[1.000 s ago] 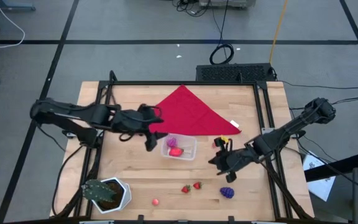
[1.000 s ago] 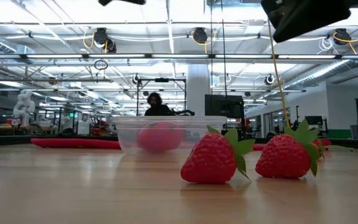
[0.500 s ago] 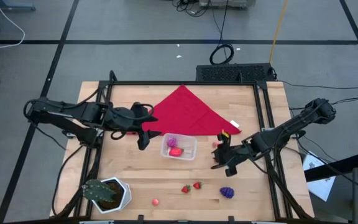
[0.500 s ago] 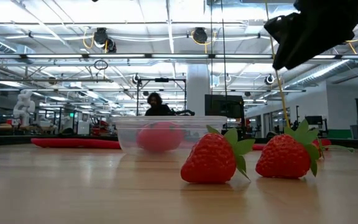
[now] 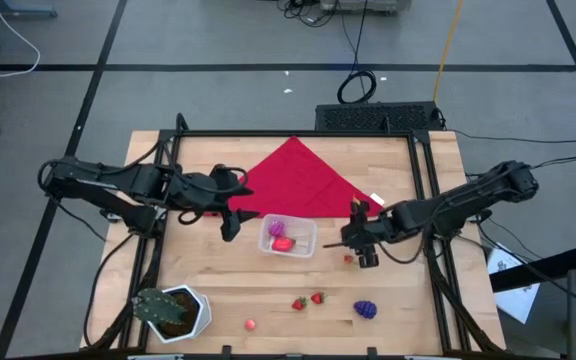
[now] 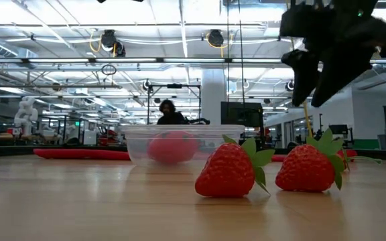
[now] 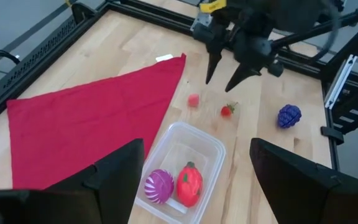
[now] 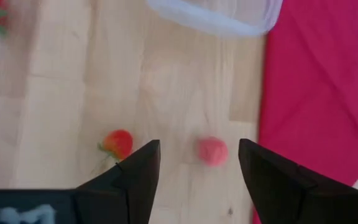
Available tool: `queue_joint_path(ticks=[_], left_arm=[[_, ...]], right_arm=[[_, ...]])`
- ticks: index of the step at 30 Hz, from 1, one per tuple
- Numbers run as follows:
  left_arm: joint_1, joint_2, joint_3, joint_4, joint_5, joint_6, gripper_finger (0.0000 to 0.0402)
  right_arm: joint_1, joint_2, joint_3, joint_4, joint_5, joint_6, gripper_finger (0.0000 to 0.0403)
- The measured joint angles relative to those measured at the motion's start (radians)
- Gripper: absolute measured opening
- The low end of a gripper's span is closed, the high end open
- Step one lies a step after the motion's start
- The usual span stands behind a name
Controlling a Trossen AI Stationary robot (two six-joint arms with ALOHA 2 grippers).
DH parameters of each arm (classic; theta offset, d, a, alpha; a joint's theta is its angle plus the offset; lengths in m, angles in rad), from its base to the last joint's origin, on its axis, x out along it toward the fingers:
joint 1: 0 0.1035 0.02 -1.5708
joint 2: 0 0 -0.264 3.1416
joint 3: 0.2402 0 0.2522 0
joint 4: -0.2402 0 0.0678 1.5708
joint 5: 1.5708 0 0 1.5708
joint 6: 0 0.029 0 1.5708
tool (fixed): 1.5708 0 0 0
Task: Pick and placing Produce into tupperware
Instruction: Put the top pink peach in the transparent bin
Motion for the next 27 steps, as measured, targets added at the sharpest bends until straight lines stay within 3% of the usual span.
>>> queue_joint_path(ticks=[13, 20, 27], left_arm=[[0.000, 0.000, 0.000, 0.002, 0.000, 0.022, 0.0296], [0.000, 0.000, 0.000, 0.001, 0.000, 0.028, 0.0296], [0.000, 0.000, 0.000, -0.014, 0.000, 0.028, 0.0296]], right_arm=[[-0.077, 0.157, 0.000, -0.004, -0.042, -0.062, 0.0206], [-0.098, 0.184, -0.002, 0.017, -0.043, -0.082, 0.0206], [-0.099, 0.183, -0.093, 0.119, -0.043, -0.077, 0.0206]])
